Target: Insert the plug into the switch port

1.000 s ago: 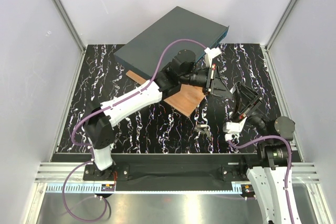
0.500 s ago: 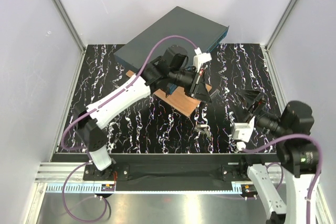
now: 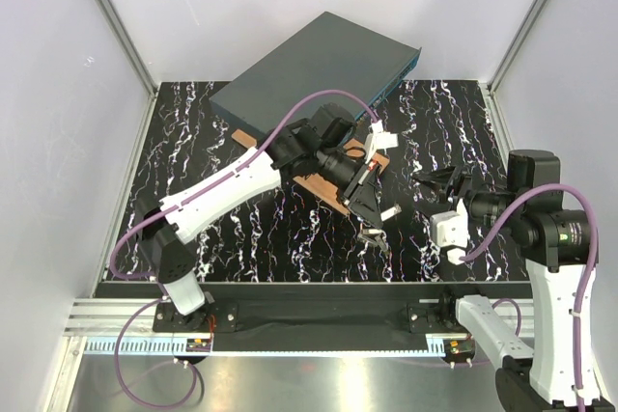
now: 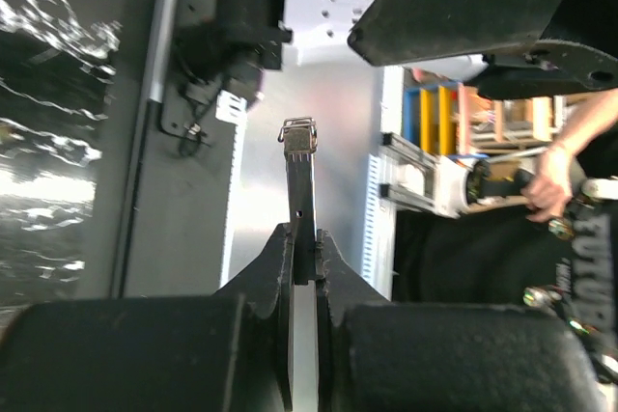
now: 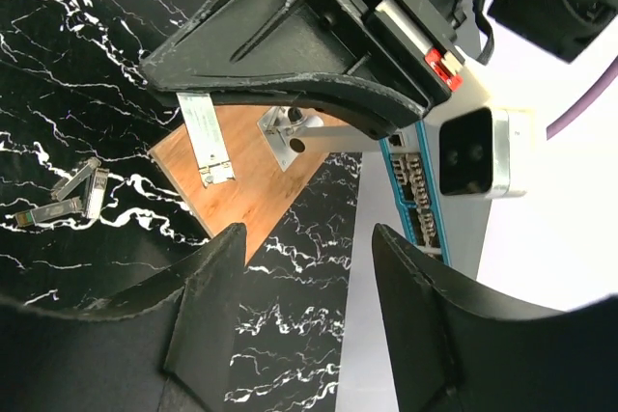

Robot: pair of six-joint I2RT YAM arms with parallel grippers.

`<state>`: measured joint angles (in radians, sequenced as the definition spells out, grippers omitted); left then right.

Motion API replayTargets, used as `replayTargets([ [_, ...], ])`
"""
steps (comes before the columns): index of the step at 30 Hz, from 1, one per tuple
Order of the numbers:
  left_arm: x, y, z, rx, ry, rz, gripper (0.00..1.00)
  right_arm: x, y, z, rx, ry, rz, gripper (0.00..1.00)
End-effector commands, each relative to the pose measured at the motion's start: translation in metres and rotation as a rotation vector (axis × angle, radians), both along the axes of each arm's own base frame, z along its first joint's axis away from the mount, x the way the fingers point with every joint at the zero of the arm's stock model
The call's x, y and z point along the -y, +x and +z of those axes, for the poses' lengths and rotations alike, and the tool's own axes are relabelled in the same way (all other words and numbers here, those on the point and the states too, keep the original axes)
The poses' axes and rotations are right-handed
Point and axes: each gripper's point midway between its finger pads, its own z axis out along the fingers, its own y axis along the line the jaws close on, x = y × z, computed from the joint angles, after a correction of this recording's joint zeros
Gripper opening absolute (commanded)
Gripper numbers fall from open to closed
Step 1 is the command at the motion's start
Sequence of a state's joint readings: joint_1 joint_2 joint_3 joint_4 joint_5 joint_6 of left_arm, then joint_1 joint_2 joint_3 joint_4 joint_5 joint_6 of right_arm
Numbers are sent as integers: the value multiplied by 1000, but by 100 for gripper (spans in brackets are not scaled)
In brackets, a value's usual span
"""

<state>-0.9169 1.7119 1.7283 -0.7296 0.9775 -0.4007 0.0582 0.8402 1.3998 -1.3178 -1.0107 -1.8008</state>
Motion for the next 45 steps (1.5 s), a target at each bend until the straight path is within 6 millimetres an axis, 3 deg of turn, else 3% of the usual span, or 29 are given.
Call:
replayTargets([
  [1,1,-9,20,-36,-72,-52,0,-4,-52,-34,-258,-10,69,61],
  [12,13,12,3,-36,-22,13,0,-2,-48,-64,-351,-80,83,56],
  [23,20,20,-5,-48,-2,30,0,3,-47,-93,-394,-149,95,55],
  [45,34,27,-16,-55,16,41,0,0,-42,-104,-396,-200,155,40],
])
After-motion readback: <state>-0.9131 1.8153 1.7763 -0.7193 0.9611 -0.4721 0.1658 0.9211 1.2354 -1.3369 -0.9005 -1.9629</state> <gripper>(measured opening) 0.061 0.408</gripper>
